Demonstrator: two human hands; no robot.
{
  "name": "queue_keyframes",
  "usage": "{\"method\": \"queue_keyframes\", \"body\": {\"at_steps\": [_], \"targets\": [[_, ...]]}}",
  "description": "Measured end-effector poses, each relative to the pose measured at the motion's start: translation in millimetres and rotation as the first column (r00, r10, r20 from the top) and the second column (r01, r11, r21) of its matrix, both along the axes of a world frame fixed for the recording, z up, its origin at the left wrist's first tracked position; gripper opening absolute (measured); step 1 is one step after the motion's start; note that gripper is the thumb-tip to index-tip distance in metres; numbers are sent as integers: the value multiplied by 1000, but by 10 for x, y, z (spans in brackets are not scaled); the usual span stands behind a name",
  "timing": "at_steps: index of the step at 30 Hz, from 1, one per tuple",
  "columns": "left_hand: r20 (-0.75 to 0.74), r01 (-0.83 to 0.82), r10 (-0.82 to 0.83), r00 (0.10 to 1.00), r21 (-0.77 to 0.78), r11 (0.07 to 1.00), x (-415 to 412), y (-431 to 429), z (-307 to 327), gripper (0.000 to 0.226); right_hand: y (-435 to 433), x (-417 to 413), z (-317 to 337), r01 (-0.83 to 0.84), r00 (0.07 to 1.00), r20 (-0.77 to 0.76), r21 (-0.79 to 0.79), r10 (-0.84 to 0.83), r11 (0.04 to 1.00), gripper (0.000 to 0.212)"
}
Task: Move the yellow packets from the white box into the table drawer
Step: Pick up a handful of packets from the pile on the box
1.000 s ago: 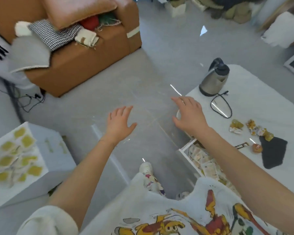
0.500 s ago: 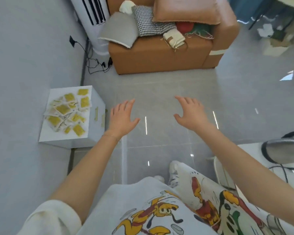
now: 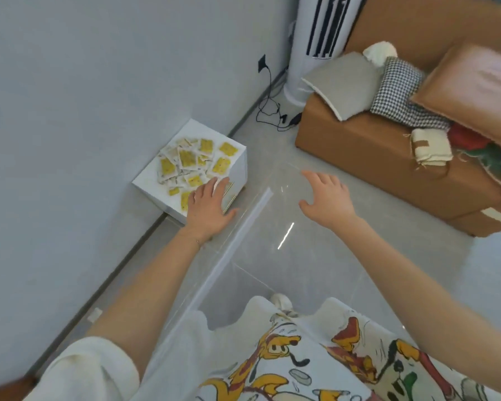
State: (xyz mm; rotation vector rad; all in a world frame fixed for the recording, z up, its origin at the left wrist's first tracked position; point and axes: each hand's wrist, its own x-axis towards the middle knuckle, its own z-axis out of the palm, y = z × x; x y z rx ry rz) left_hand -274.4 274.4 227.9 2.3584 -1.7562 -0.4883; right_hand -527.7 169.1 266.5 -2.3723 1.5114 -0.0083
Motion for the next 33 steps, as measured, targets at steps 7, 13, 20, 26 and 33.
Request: {"method": "queue_keyframes", "body": {"at_steps": [7,13,20,26,33], "targets": [[-49,-265,265,963,9,964,181,-124,-67,77,-744,444,66,-229,973,-9,7,229,973,67],[-27,-362,363,932,37,932,437,-197,-143,77,-1095,933,61,-329,944,-24,25,329,944,67],[-35,-452,455,890,73,889,1115,-552,-302,77,-1660,1741,-30,-378,925,-18,45,379,925,67],[-100,-490,501,860,113,864,1808,-881,-485,80,-2135,2350,-179,-358,931,-39,83,362,930,65],[-147,-562,597,789,221,797,2165,-1091,-729,81,-2664,2901,-480,-362,918,-113,151,380,920,66]]}}
